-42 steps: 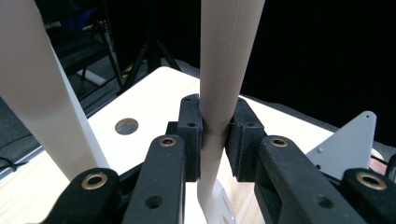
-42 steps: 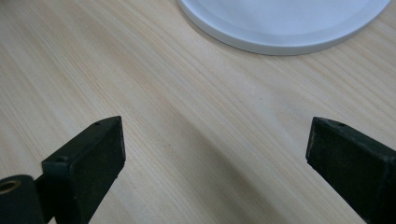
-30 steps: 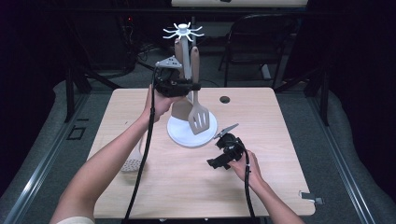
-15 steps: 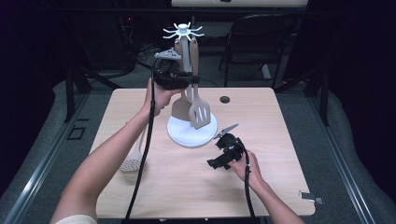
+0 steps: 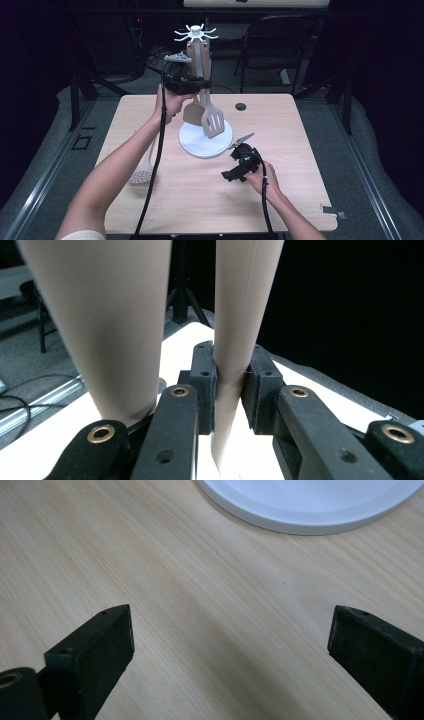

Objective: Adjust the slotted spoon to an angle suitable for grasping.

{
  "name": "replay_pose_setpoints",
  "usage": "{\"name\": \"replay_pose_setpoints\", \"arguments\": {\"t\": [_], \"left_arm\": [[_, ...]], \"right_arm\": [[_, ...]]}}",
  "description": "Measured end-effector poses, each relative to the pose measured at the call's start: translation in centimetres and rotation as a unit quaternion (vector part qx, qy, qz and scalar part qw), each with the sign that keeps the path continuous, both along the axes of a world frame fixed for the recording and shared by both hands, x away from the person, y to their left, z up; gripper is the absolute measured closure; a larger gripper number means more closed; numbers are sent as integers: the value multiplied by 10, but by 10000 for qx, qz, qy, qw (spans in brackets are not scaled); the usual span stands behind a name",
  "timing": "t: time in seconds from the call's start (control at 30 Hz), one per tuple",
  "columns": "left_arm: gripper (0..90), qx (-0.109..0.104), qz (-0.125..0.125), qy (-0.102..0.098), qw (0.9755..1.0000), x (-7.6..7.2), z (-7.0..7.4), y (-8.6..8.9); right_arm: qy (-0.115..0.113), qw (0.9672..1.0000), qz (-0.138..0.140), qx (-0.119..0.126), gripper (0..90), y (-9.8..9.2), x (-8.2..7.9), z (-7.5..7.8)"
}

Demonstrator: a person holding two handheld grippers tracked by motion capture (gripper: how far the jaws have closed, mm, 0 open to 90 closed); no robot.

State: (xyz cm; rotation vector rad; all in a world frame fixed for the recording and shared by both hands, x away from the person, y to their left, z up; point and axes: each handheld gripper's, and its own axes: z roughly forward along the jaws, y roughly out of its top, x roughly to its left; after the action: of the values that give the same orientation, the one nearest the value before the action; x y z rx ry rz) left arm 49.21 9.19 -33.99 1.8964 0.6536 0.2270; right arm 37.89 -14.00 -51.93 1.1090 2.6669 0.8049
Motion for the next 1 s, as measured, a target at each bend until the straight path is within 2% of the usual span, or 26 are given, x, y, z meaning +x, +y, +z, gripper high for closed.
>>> {"name": "replay_pose_setpoints", "arguments": {"t": [0.17, 0.27, 0.33, 0.4, 0.57, 0.77, 1.0], "left_arm": [[772, 29, 91, -135, 9999, -4, -1, 0], [768, -49, 140, -123, 9998, -6, -3, 1], [767, -10, 230, -207, 9995, -8, -3, 1], [762, -48, 242, -208, 9995, -11, -4, 2], [718, 53, 313, -379, 9988, -18, -4, 3], [655, 29, 233, -460, 9987, -25, -6, 8], [583, -42, 101, -434, 9990, -32, -11, 17]], "right_arm": [[0, 10000, 8, 1, 44, 0, 0, 0], [-39, 10000, 7, 35, 43, 0, 0, 0], [-42, 10000, 15, 29, 43, 0, -1, 0], [-38, 10000, 21, 37, 43, 0, 0, 0], [18, 10000, 23, 18, 43, 1, -1, 0], [15, 10000, 32, -26, 44, 1, 0, -1], [21, 10000, 42, -52, 44, 1, 0, -1]]}}
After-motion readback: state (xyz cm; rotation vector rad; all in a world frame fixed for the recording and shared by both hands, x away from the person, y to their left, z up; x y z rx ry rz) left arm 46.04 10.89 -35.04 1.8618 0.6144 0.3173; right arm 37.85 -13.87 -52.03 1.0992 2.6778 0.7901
